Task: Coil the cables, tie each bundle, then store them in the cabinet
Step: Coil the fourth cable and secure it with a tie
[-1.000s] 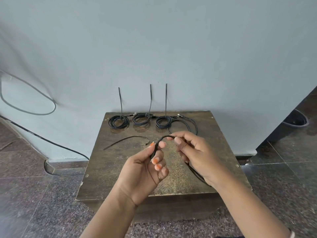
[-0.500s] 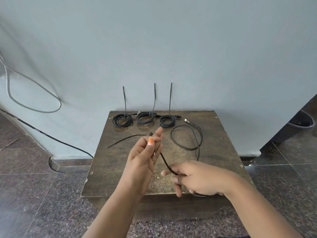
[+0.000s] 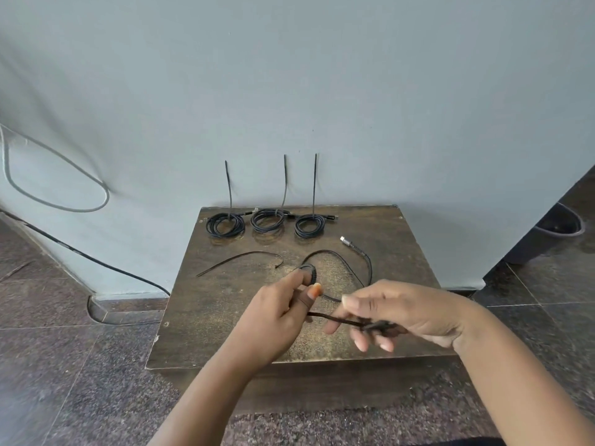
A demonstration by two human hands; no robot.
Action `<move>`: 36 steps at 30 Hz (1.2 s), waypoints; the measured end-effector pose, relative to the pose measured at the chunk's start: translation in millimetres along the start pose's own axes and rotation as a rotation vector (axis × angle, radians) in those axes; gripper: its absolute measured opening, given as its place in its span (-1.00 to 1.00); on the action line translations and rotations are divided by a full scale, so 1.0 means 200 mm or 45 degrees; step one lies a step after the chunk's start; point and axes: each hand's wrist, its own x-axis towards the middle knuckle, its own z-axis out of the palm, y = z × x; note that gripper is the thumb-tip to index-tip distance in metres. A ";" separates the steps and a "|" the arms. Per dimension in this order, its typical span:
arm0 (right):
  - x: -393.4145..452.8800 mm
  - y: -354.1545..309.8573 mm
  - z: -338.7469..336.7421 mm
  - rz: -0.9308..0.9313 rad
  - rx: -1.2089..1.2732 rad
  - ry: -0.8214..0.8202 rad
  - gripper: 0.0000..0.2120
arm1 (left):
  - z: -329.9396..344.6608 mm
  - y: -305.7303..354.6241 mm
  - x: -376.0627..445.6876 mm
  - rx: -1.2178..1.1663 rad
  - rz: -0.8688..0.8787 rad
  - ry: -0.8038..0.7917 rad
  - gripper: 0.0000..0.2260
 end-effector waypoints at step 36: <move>0.26 0.04 0.27 0.026 -0.057 -0.073 -0.93 | -0.13 -0.10 0.05 -0.660 -0.264 0.573 -0.81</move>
